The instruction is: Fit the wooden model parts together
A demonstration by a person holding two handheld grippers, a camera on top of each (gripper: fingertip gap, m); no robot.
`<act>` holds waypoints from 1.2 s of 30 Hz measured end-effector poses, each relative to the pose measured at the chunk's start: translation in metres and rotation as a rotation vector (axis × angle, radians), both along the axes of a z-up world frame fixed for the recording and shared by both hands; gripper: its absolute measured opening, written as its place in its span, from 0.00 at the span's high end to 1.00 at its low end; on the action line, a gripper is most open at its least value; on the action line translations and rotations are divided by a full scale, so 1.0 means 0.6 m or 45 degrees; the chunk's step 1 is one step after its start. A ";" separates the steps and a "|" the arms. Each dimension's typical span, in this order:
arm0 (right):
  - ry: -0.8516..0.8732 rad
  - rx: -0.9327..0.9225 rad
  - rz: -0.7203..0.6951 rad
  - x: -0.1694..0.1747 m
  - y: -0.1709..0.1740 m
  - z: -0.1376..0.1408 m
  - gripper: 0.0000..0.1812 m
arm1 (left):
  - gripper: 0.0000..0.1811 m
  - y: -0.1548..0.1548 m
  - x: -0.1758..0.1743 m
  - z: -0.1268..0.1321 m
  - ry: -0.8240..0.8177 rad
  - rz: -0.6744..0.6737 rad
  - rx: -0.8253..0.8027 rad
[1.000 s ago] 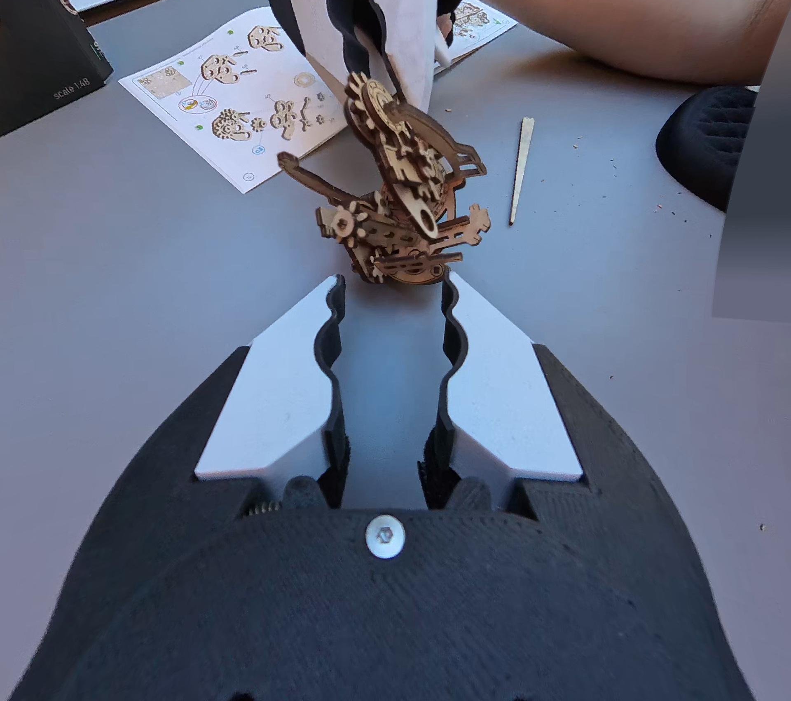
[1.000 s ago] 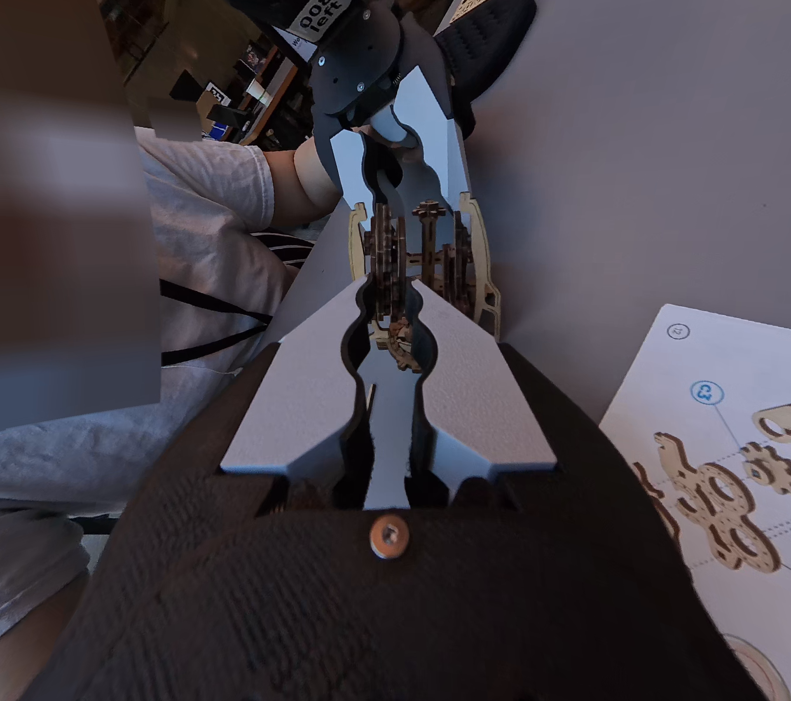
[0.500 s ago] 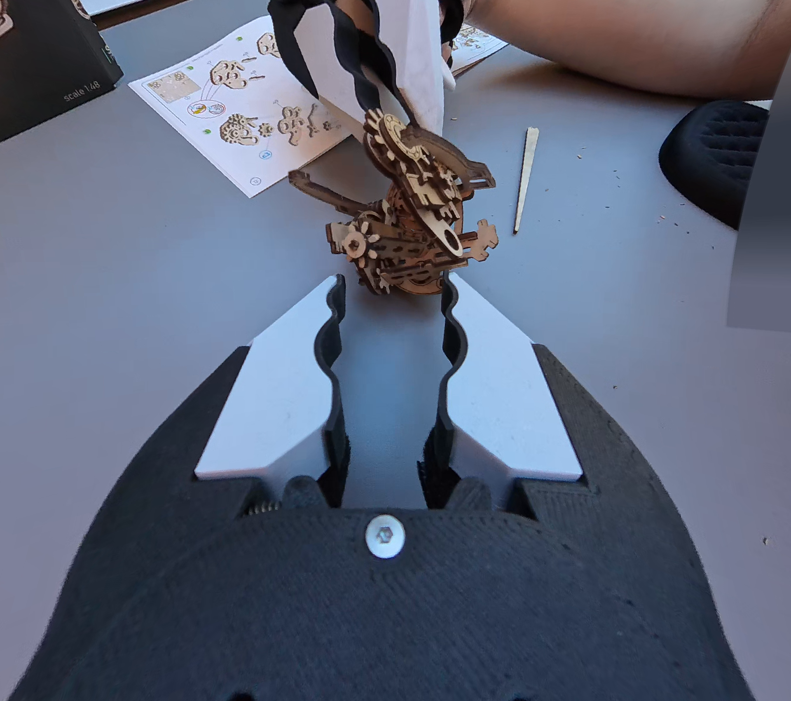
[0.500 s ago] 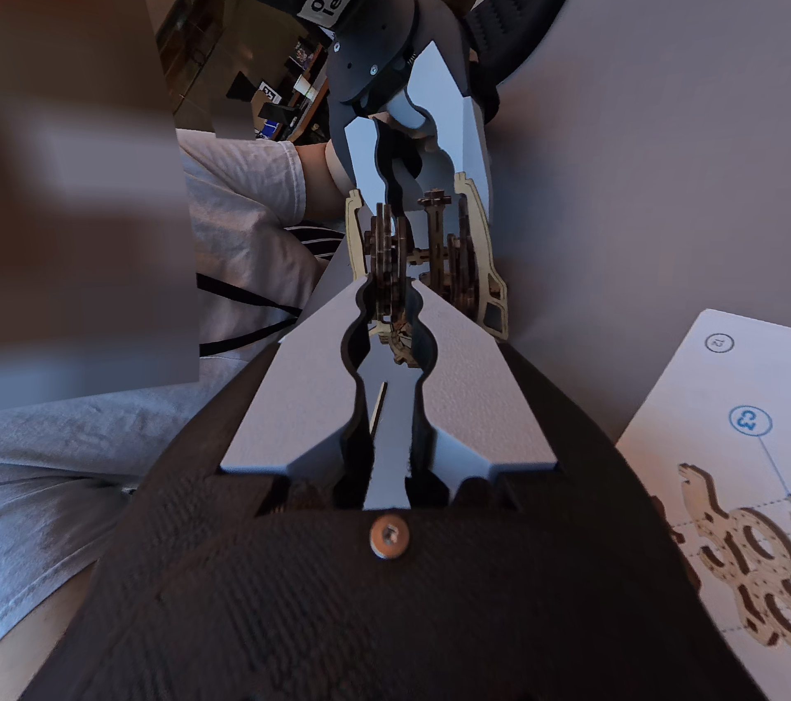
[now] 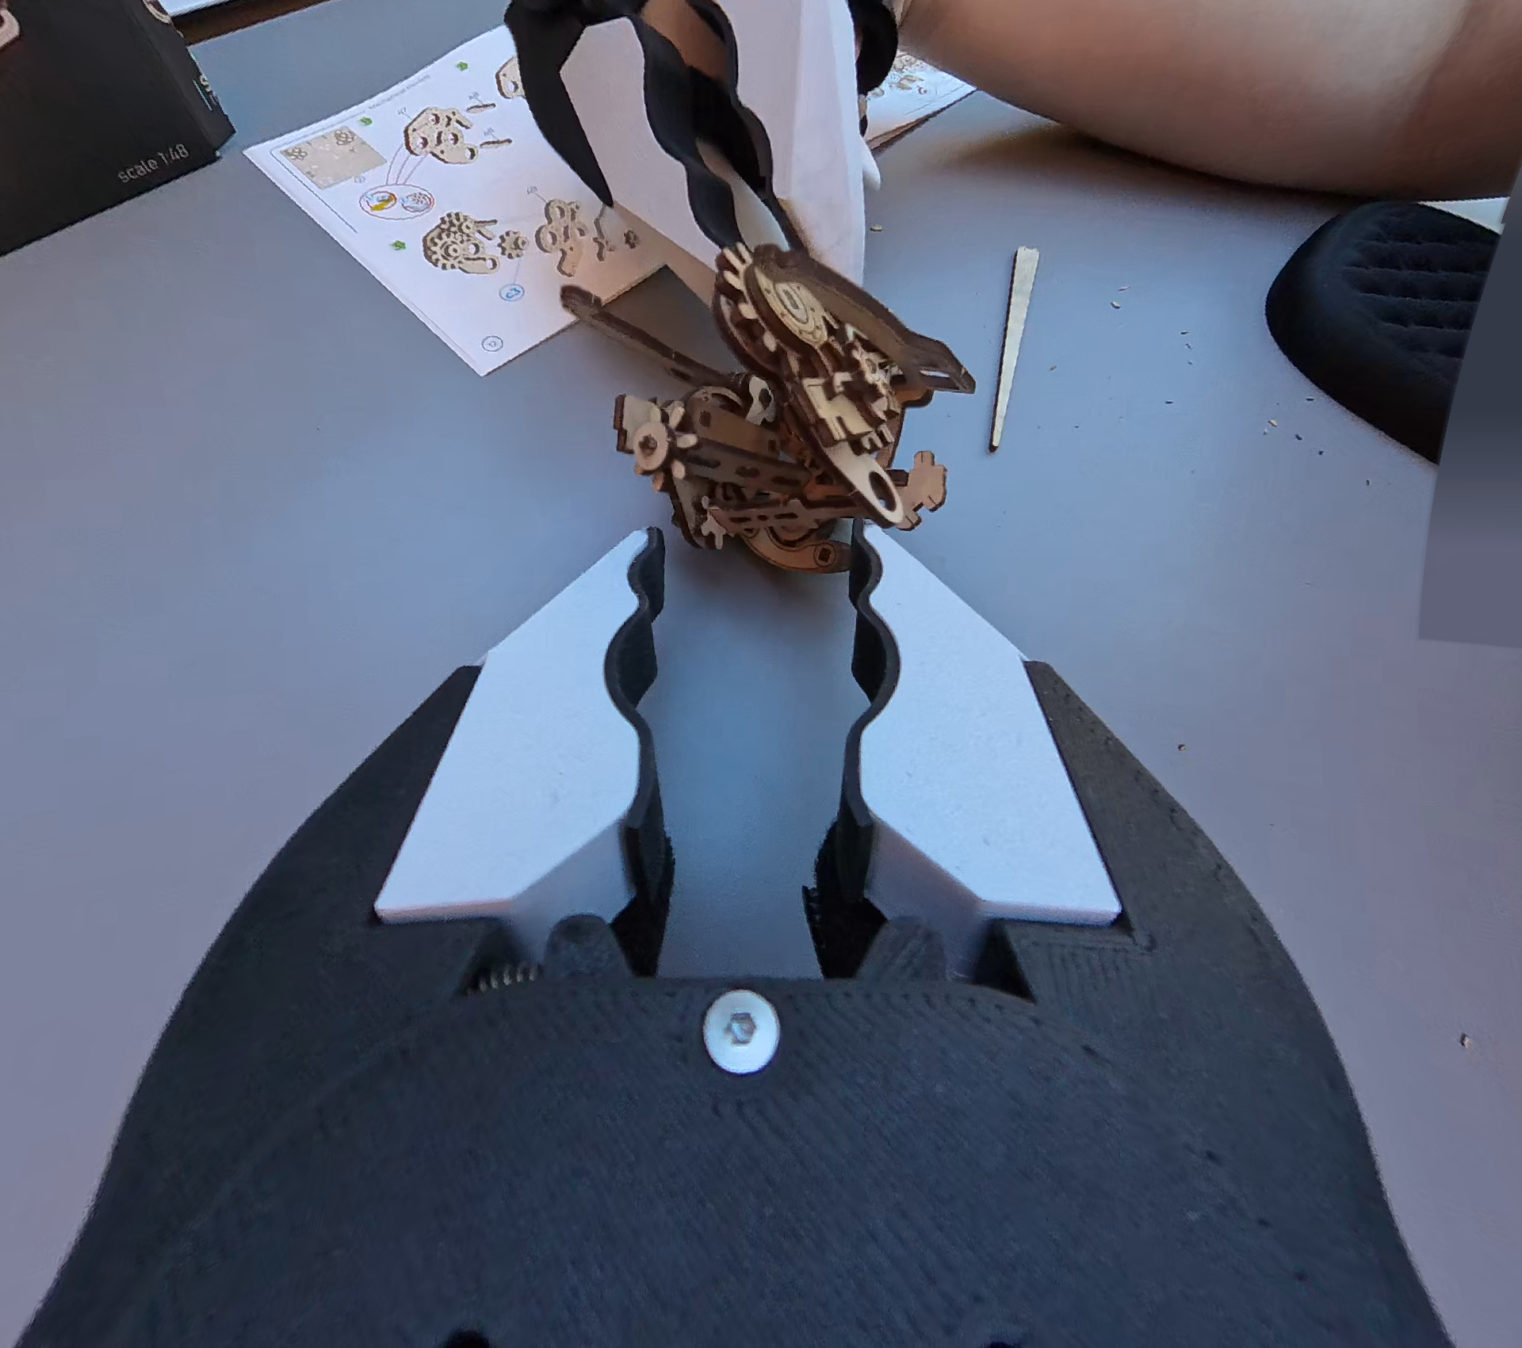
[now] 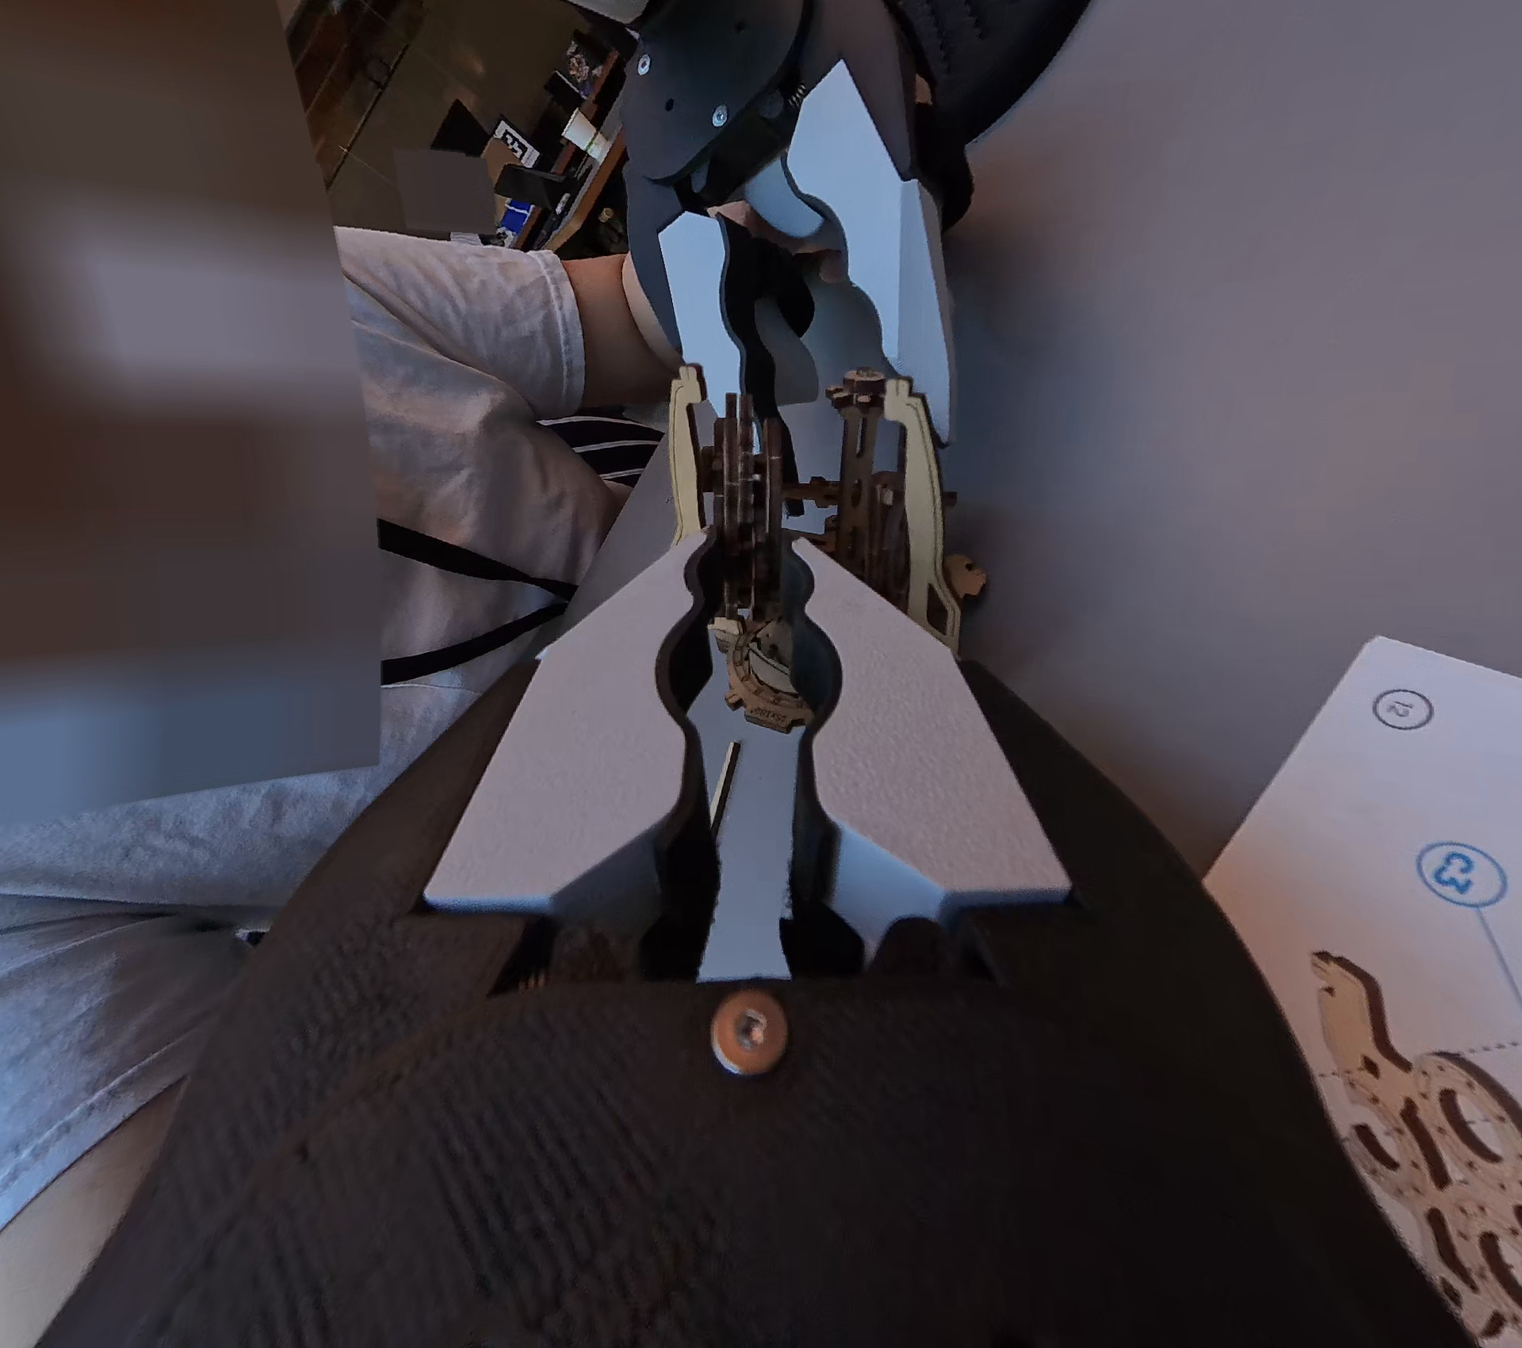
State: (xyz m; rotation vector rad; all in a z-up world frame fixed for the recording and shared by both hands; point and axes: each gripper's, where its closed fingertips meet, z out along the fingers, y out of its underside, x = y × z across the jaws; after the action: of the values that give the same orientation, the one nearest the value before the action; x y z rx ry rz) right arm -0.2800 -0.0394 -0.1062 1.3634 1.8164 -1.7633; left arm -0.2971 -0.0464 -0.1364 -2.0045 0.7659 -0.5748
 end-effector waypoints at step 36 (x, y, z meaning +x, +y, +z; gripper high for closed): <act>-0.033 0.127 -0.159 -0.004 0.012 -0.004 0.94 | 0.83 -0.005 -0.004 0.010 -0.213 -0.026 -0.142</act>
State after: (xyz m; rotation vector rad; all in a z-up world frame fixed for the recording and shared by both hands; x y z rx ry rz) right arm -0.2826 -0.0323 -0.1089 1.5623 1.8651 -1.7267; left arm -0.2994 -0.0496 -0.1304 -2.0212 0.6657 -0.8022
